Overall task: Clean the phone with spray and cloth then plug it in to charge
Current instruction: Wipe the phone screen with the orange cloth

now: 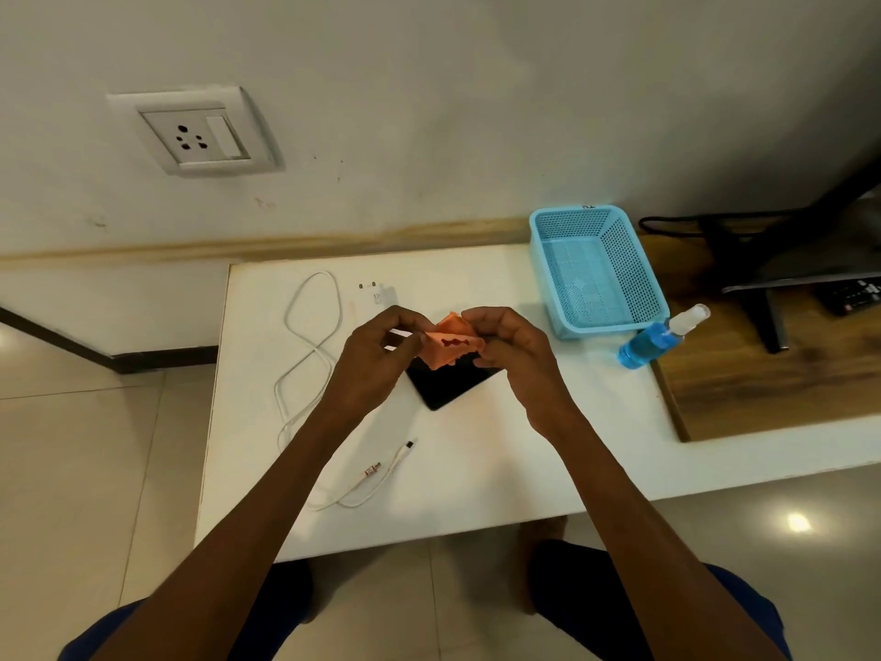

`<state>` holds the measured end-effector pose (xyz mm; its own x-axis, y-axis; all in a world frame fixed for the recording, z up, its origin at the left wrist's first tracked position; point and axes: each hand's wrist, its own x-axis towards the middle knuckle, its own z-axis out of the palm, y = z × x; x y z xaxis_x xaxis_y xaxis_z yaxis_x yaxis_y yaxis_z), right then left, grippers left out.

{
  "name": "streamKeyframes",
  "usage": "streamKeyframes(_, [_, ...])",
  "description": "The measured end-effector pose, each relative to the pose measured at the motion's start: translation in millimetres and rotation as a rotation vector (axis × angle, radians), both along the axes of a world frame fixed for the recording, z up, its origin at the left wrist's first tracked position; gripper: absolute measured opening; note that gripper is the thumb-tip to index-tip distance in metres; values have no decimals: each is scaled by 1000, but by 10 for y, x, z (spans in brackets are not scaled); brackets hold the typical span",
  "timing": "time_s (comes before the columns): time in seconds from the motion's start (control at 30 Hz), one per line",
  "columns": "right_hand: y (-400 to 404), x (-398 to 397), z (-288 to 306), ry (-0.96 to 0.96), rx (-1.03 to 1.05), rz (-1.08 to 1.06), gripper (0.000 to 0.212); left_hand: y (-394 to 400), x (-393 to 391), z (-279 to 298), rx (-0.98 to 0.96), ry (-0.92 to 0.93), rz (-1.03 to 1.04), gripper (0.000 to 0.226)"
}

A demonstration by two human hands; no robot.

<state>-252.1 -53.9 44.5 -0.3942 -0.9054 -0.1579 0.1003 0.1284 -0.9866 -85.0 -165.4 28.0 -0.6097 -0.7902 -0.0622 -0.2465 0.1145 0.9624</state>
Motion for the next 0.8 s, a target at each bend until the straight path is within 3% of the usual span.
streamKeyframes(0.27, [12,-55,-16,24,-8,36,24,-1,7,-25,53,9,-71,9])
streamKeyframes(0.43, [-2,-55,-99,323,5,20,13,11,-1,1,62,21,-50,9])
streamKeyframes(0.5, [-14,-36,-94,234,59,18,10,9,-6,16,101,34,-24,9])
streamKeyframes(0.6, [-32,-13,-77,74,77,-31,28,41,-38,27,153,95,25,9])
streamKeyframes(0.8, [-68,45,-9,-175,-45,-136,17,152,-100,28,-66,61,78,10])
